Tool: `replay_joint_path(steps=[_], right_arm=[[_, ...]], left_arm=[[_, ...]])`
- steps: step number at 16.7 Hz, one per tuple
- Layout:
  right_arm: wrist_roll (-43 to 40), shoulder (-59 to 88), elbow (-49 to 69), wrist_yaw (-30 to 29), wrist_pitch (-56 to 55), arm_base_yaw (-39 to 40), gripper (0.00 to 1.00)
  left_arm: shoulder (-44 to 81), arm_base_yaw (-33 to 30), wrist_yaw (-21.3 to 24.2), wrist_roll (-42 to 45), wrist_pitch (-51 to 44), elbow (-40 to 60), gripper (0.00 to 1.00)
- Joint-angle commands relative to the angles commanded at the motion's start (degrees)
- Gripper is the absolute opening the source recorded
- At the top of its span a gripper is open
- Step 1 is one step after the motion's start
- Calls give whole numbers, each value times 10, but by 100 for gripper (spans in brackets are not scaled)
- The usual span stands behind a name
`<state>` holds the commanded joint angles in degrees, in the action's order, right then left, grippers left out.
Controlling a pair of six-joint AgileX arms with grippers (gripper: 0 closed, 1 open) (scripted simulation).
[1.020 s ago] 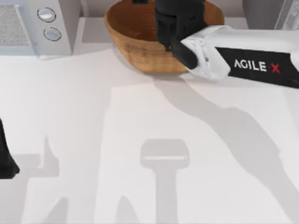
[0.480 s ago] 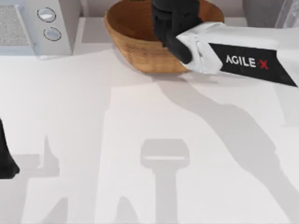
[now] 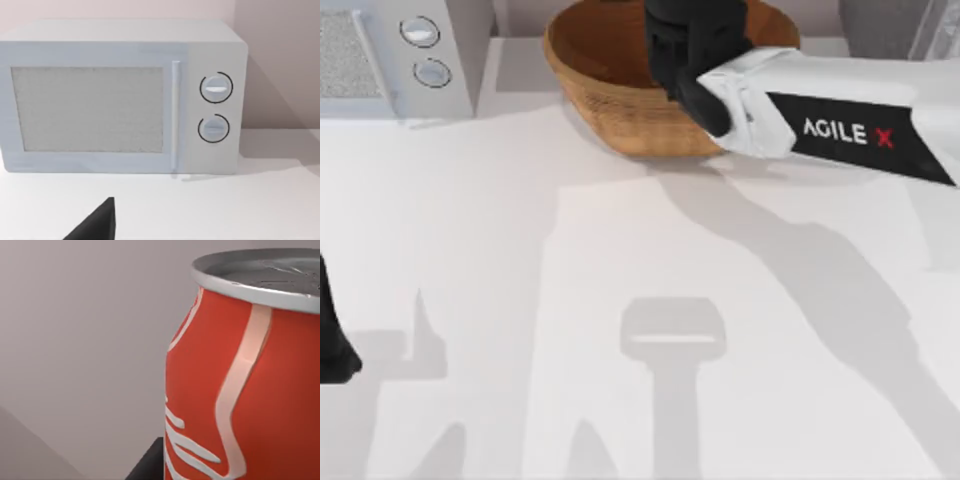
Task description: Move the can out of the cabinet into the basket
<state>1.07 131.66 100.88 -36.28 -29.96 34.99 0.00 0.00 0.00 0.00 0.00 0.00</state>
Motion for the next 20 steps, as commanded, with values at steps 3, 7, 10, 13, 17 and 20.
replay_joint_path(steps=[3, 7, 10, 13, 17, 20], right_arm=[[0, 0, 0, 0, 0, 0, 68], [0, 0, 0, 0, 0, 0, 98], [0, 0, 0, 0, 0, 0, 100], [0, 0, 0, 0, 0, 0, 100], [0, 0, 0, 0, 0, 0, 100], [0, 0, 0, 0, 0, 0, 100]], left_arm=[[0, 0, 0, 0, 0, 0, 100], [0, 0, 0, 0, 0, 0, 100], [0, 0, 0, 0, 0, 0, 100], [0, 0, 0, 0, 0, 0, 100], [0, 0, 0, 0, 0, 0, 100], [0, 0, 0, 0, 0, 0, 100]])
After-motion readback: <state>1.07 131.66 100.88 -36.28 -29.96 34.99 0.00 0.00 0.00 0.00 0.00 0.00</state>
